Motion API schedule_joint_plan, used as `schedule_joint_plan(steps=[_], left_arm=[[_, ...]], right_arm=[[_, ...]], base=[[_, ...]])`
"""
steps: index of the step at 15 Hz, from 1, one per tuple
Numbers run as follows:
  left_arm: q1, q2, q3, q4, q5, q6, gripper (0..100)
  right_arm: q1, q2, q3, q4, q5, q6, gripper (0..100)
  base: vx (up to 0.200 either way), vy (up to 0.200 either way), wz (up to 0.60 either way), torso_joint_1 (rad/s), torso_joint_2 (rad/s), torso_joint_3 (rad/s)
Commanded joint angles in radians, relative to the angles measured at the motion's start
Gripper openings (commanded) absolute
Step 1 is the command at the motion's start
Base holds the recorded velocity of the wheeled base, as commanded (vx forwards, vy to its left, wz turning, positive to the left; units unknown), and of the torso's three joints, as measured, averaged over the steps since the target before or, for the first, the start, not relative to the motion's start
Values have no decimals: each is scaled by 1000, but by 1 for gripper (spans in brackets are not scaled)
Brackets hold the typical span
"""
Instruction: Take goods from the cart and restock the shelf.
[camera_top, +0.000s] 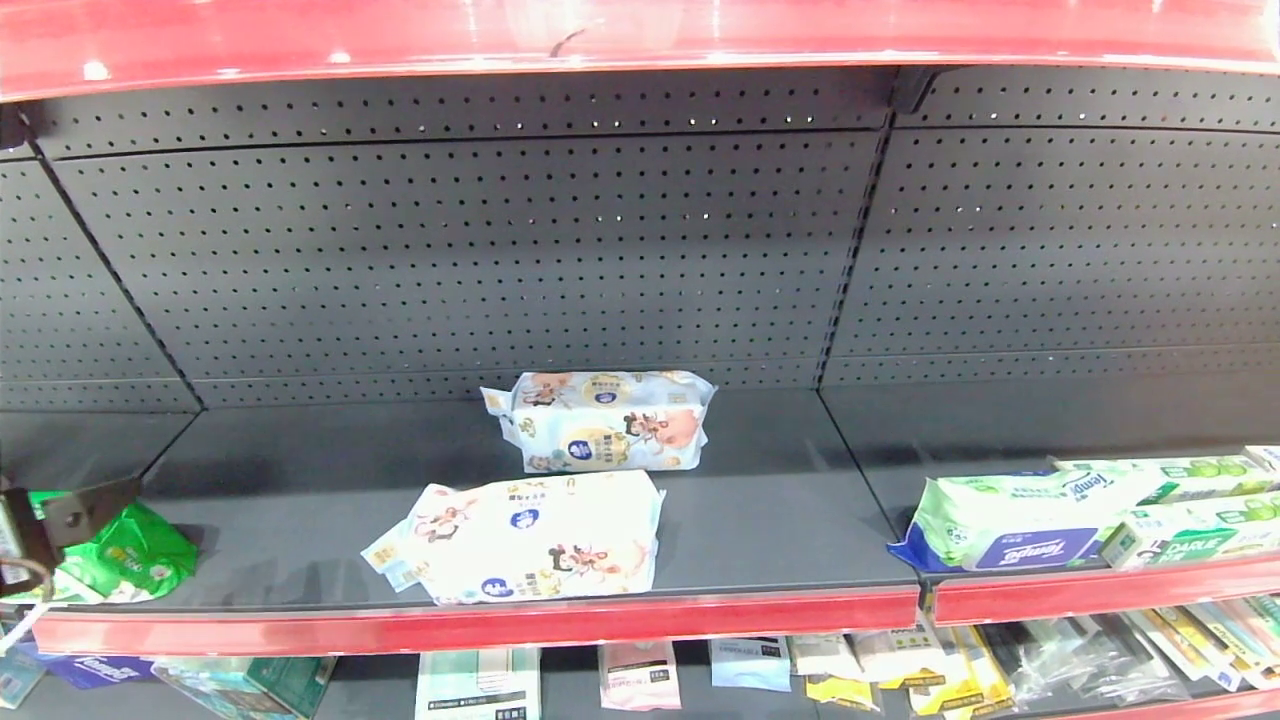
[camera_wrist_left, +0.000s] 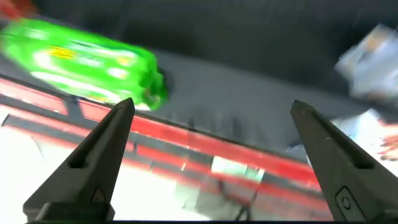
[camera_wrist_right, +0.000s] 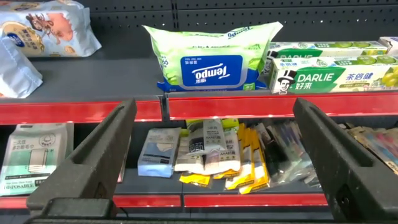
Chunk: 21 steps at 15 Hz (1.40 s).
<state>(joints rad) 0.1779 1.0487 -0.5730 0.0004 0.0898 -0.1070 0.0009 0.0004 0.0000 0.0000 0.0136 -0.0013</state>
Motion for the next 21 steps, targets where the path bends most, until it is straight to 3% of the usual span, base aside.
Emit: schedule_joint_plan(steps=[1,3,7,18,21], left_arm=[[-100,235,-27,0,5,23,100],[-192,274,-11,0,5,23,100],[-262,409,-15,-48,5,24,100],[-307,640,-59,-165,-42,26,100],[-308,663,-76,-180,-81,26,100]], right_arm=[[1,0,0,0,0,0,100],[1,0,0,0,0,0,100],[1,0,0,0,0,0,100],[1,0,0,0,0,0,100],[1,0,0,0,0,0,100]], base=[[0,0,0,0,0,0],[0,0,0,0,0,0],[0,0,0,0,0,0],[0,0,0,0,0,0],[0,0,0,0,0,0]])
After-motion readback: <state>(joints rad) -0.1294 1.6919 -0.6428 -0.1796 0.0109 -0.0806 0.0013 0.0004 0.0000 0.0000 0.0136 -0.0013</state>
